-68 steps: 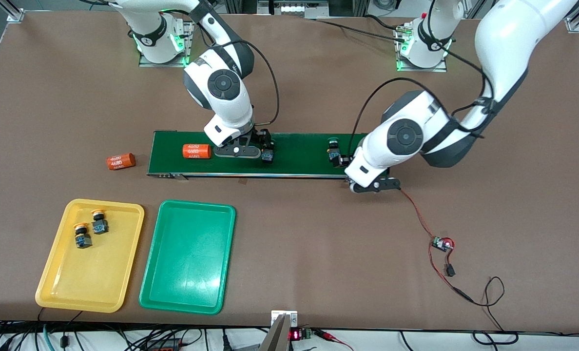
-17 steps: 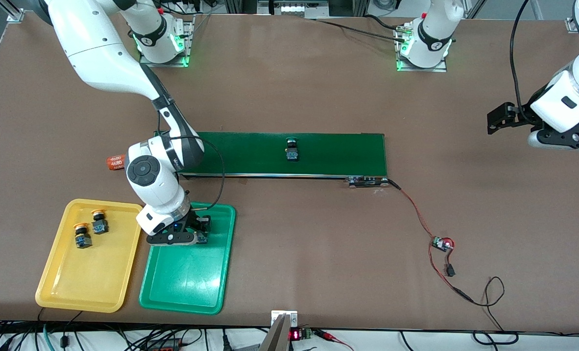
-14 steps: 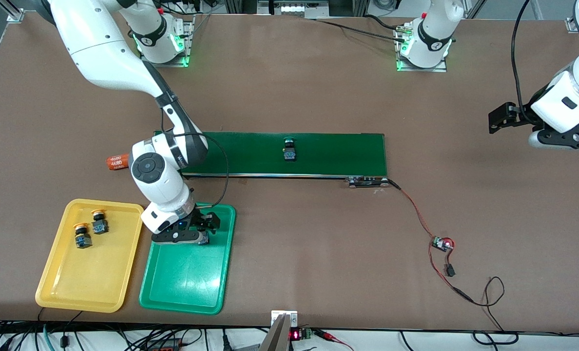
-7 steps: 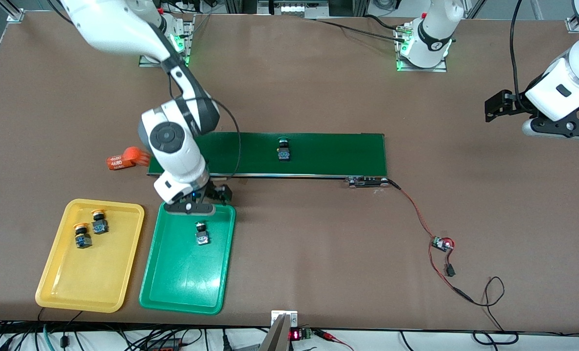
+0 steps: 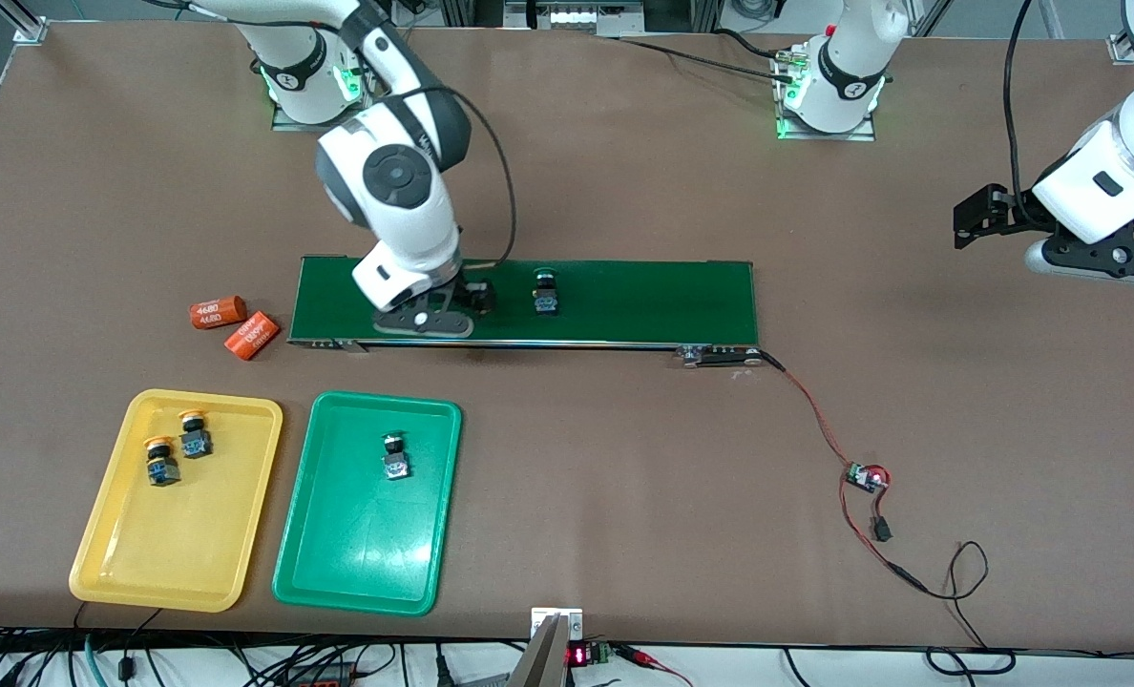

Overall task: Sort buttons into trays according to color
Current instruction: 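Lower the button into the green tray and open the right gripper, then return the right gripper to the conveyor and grasp another green-capped button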

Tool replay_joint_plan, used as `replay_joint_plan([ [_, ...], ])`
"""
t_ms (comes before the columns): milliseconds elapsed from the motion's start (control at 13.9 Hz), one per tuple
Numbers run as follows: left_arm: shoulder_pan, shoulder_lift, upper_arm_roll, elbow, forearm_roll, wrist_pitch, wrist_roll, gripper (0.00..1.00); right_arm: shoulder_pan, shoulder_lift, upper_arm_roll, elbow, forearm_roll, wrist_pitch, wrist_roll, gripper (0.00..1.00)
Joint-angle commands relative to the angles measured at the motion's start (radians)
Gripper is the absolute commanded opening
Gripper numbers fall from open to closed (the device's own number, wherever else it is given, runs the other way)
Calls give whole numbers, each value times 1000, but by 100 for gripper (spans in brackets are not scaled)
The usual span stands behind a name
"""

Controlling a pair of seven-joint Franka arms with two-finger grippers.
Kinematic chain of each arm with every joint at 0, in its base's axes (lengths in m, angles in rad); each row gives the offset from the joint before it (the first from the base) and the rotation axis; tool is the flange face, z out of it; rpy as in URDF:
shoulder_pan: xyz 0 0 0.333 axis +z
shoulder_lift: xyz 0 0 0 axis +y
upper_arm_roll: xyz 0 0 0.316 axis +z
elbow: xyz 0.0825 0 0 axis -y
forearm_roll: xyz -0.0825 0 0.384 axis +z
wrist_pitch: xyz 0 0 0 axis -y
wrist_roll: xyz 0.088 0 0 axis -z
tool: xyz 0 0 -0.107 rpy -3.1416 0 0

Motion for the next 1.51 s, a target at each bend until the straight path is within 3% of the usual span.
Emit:
replay_joint_plan([
  [0, 9, 0, 6, 15, 18, 39, 44, 100, -1, -8, 11, -19, 11, 11, 28, 100],
  [287, 10, -3, -3, 2, 19, 128, 43, 100, 25, 9, 11, -15, 32, 40, 36, 100],
  [502, 24, -74, -3, -90, 18, 137, 28, 100, 31, 10, 13, -15, 32, 72, 36, 100],
  [1435, 24, -77, -5, -61, 19, -1, 26, 100, 74, 105, 20, -23, 37, 121, 37, 100],
])
